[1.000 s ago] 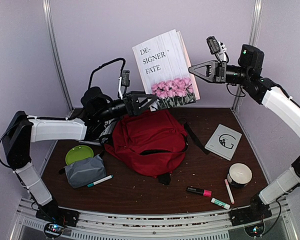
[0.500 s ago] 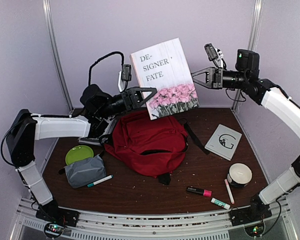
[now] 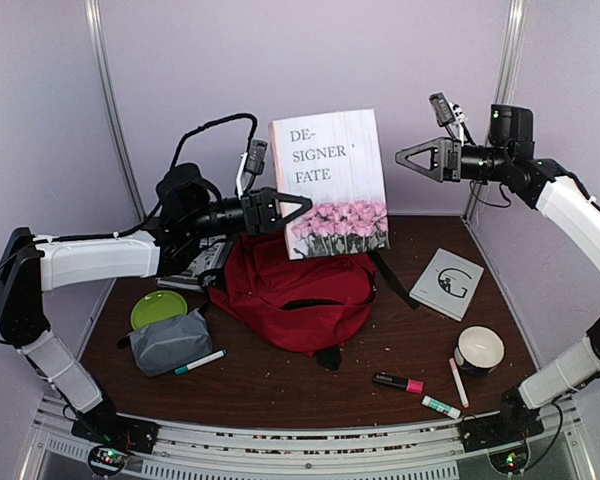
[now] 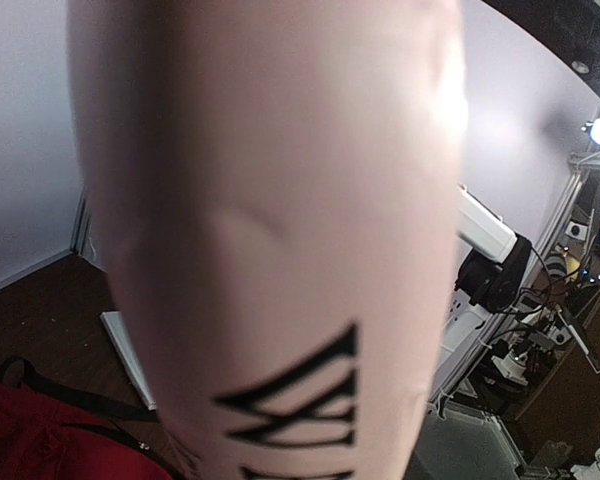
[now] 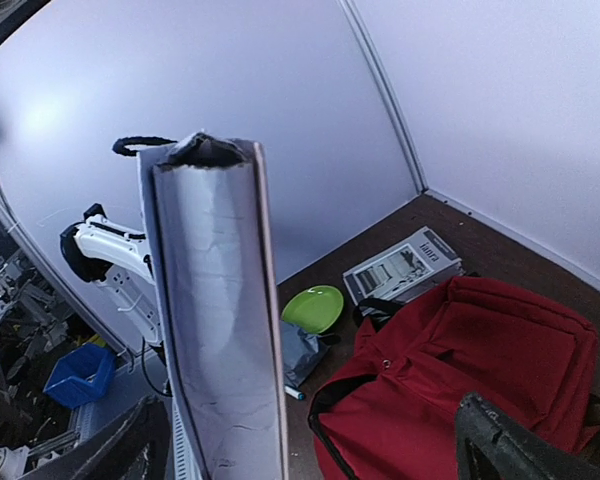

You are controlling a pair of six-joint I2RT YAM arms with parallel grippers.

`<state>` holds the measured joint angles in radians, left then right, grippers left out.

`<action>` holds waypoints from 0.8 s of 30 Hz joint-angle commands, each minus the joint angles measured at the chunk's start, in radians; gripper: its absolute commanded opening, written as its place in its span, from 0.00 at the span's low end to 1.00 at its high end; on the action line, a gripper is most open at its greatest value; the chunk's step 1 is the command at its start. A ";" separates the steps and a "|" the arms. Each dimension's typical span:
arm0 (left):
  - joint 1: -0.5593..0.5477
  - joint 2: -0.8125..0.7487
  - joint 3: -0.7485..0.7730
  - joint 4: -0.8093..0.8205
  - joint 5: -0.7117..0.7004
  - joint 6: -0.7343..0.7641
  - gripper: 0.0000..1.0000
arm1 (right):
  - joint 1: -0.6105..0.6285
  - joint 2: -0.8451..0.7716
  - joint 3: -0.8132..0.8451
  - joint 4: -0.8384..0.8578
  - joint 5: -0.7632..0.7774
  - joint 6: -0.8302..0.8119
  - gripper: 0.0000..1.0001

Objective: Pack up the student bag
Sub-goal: Pass from the right arm to the left, then pass from the left arm to the right

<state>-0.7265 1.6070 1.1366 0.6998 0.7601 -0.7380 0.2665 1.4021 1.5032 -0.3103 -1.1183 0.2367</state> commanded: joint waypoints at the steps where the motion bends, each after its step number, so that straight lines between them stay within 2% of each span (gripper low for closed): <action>1: -0.004 -0.058 0.000 -0.158 0.028 0.153 0.32 | 0.056 -0.010 -0.050 0.004 -0.087 0.010 1.00; 9: -0.007 -0.053 0.004 -0.160 0.055 0.128 0.32 | 0.162 0.065 0.022 -0.027 -0.059 -0.009 1.00; 11: -0.007 -0.055 0.006 -0.165 0.066 0.126 0.32 | 0.170 0.085 0.034 -0.014 -0.065 0.004 0.97; 15: -0.006 -0.056 0.009 -0.180 0.082 0.130 0.32 | 0.172 0.108 0.023 0.082 -0.102 0.089 0.81; 17: -0.007 -0.054 0.011 -0.186 0.087 0.129 0.32 | 0.172 0.110 0.001 0.168 -0.123 0.154 0.70; 20: -0.007 -0.053 0.012 -0.203 0.085 0.133 0.42 | 0.171 0.111 -0.028 0.303 -0.148 0.274 0.47; 22: -0.007 -0.057 0.008 -0.213 0.074 0.138 0.54 | 0.167 0.114 -0.040 0.393 -0.155 0.365 0.42; 24: -0.007 -0.063 -0.002 -0.212 0.067 0.142 0.60 | 0.158 0.119 -0.042 0.465 -0.157 0.424 0.38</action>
<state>-0.7284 1.5715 1.1366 0.4686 0.8227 -0.6167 0.4358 1.5208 1.4754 -0.0784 -1.2381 0.4778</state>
